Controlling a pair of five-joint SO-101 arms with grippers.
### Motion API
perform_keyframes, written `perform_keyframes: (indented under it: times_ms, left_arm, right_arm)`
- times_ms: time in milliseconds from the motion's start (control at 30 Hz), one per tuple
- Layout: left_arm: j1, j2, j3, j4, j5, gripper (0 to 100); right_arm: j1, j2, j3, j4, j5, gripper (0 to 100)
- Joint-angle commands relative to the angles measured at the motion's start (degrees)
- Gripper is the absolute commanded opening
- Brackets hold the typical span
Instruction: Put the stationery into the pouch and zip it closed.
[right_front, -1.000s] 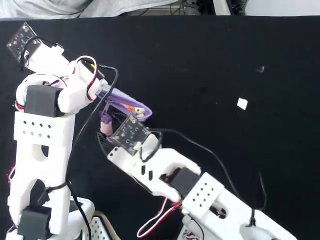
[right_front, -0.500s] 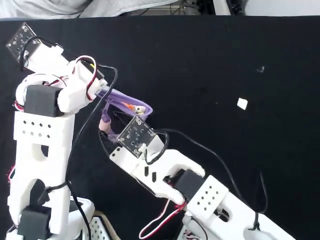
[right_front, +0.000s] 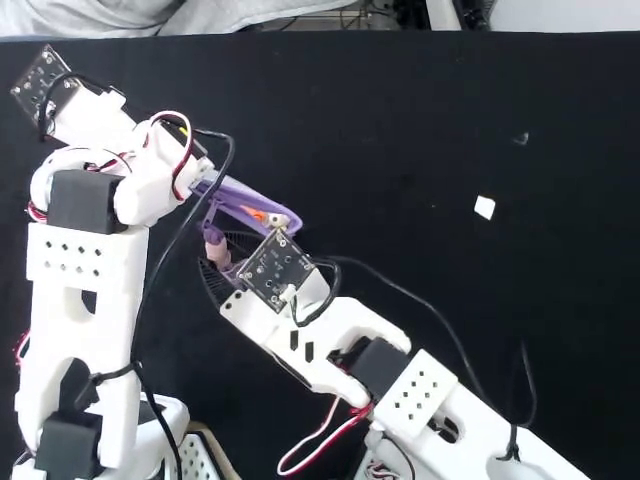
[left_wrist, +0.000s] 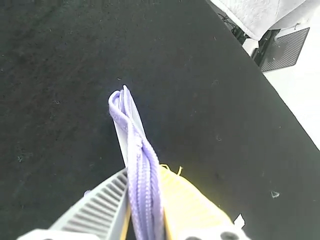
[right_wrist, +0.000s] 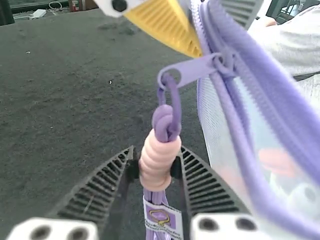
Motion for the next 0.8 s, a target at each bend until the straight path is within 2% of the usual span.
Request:
perform_keyframes:
  times_ms: [0,67,133,400,533,767]
  left_arm:
    - [0.13,-1.93,-0.31,0.09,1.58,3]
    - [0.13,-1.93,-0.31,0.26,1.76,3]
    - [-0.13,-2.02,-0.31,0.26,1.76,3]
    - [-0.40,-1.67,-0.31,0.00,1.76,3]
    - [-3.65,-1.58,-0.75,-0.18,1.85,3]
    - [-6.46,-1.58,0.40,-2.46,1.85,3]
  right_arm:
    - [0.53,-2.15,-3.47,-1.93,-0.35,12.3]
    - [0.53,-2.15,-3.56,-1.93,-0.26,10.3]
    - [0.79,-2.42,-3.56,-1.93,-0.35,1.3]
    - [0.97,-2.59,-4.53,-1.23,0.35,1.1]
    - [1.14,-3.82,-8.40,4.13,2.73,1.1]
    - [7.56,-15.69,-14.46,15.82,2.99,1.1]
